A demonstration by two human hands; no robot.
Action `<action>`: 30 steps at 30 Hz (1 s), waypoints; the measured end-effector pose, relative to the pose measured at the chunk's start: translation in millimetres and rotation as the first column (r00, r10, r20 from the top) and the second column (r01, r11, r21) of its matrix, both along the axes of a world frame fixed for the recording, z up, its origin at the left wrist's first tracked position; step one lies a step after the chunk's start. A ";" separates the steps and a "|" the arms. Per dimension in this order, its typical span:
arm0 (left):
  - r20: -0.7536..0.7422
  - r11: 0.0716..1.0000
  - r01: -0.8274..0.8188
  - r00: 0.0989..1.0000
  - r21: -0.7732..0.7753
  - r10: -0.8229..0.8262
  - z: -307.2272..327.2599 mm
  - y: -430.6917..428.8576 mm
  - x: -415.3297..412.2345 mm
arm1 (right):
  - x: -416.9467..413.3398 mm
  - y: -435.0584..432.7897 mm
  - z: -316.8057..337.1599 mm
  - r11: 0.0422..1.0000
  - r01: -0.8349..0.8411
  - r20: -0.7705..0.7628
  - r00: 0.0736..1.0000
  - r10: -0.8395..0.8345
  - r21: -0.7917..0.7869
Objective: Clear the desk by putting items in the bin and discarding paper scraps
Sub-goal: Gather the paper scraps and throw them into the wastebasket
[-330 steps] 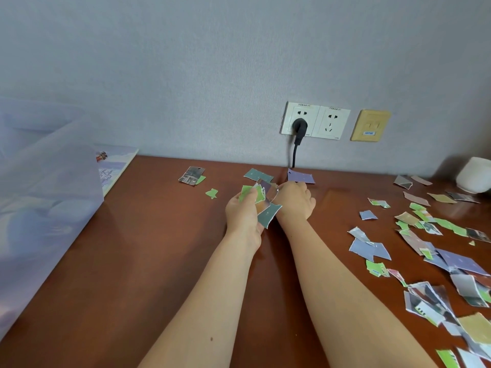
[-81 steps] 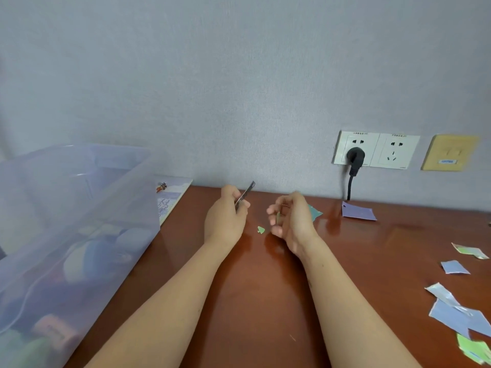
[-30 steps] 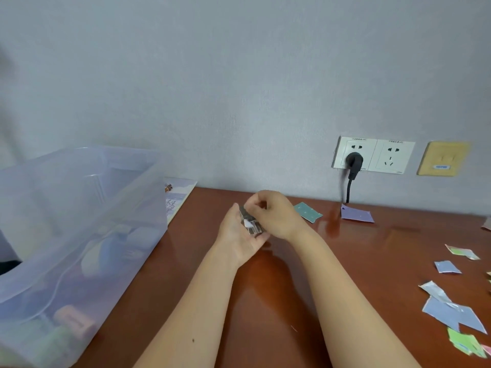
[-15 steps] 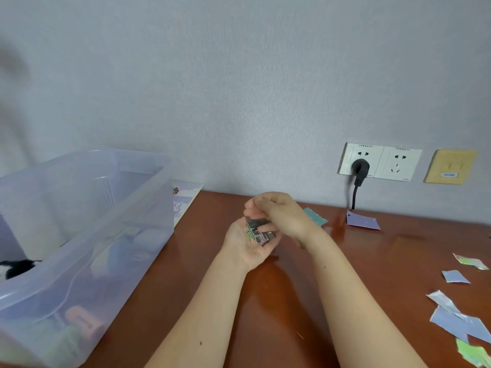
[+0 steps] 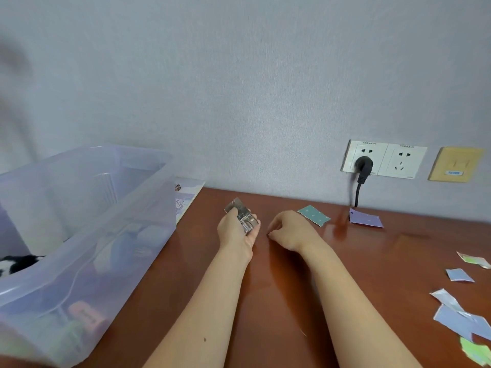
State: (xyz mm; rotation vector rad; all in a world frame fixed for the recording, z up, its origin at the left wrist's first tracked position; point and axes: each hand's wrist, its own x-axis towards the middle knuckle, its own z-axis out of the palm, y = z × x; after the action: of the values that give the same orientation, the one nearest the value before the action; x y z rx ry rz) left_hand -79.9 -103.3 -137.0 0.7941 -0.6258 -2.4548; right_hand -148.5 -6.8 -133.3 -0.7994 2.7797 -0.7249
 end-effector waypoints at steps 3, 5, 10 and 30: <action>0.033 1.000 0.006 0.999 0.000 -0.006 0.6 0.1 1.6 | -1.5 0.9 -1.9 1.000 0.000 -0.015 1.000 0.000 0.006; 0.053 0.999 0.025 0.998 -0.027 -0.023 -0.3 0.4 1.8 | -1.5 0.8 -2.5 1.000 -0.003 -0.032 0.999 0.004 0.007; 0.040 0.999 0.047 0.998 -0.010 -0.046 -1.2 -2.2 2.5 | 0.0 -0.2 -3.0 0.999 0.010 -0.071 0.997 -0.007 0.035; -0.059 0.991 0.131 0.990 0.010 -0.131 -5.6 -3.4 -3.9 | 10.4 -1.6 17.1 0.935 -0.051 0.169 0.979 0.117 -0.351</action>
State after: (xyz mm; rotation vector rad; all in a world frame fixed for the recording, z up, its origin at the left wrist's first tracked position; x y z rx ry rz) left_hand -83.8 -106.7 -142.7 0.7046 -0.6598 -2.5934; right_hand -138.1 -8.4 -116.2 -0.8511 2.4661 -1.2258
